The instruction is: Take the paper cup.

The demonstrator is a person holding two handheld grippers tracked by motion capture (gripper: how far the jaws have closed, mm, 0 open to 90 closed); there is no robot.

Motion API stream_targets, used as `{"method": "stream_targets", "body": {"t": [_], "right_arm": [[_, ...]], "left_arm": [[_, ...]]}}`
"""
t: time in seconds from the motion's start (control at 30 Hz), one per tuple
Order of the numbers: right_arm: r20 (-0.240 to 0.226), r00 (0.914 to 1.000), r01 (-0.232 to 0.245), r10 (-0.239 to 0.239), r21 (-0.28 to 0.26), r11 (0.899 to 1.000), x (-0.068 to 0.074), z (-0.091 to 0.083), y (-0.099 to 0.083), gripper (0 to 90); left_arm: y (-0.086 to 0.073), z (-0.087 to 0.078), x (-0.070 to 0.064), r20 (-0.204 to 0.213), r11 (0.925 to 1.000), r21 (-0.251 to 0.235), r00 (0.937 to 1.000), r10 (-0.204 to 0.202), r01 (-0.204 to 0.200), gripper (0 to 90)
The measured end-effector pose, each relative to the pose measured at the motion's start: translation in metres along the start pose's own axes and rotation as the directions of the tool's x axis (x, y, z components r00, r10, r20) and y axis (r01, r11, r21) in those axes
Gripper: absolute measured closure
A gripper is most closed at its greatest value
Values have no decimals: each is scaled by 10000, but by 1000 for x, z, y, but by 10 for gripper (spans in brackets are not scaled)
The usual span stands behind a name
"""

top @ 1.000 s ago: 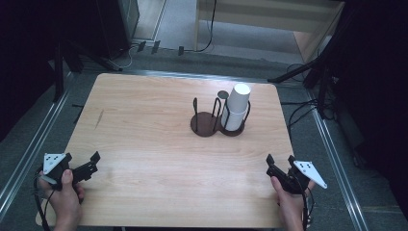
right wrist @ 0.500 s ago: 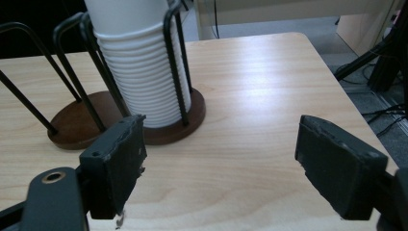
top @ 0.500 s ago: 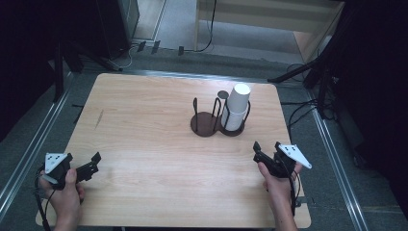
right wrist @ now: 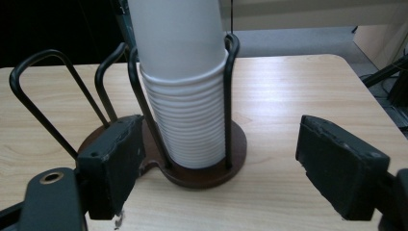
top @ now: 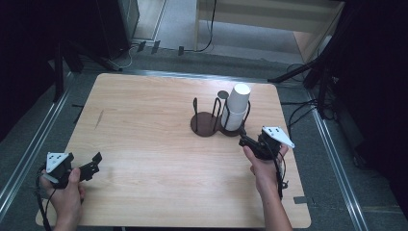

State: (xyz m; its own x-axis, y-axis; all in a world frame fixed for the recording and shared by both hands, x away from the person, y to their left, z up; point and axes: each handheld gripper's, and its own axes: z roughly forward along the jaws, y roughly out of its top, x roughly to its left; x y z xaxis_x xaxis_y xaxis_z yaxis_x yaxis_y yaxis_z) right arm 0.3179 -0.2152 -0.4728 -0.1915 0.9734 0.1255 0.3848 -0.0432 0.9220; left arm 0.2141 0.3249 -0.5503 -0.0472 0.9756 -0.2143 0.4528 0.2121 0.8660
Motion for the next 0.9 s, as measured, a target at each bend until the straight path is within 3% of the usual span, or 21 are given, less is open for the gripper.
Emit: {"method": "stream_targets", "body": {"t": [0.3, 0.7, 0.9], "right_arm": [[-86, 9996, -255, 254, -37, 9997, 12, 19, 17, 171], [-5, 10000, 53, -54, -133, 9999, 25, 39, 38, 171], [7, 9999, -169, 169, -114, 9998, 27, 51, 46, 171]], "left_arm": [[0, 1, 1, 115, 10000, 51, 9999, 3, -4, 6], [1, 1, 1, 181, 10000, 74, 9998, 14, -15, 6], [1, 1, 1, 250, 10000, 71, 9997, -33, 32, 6]]}}
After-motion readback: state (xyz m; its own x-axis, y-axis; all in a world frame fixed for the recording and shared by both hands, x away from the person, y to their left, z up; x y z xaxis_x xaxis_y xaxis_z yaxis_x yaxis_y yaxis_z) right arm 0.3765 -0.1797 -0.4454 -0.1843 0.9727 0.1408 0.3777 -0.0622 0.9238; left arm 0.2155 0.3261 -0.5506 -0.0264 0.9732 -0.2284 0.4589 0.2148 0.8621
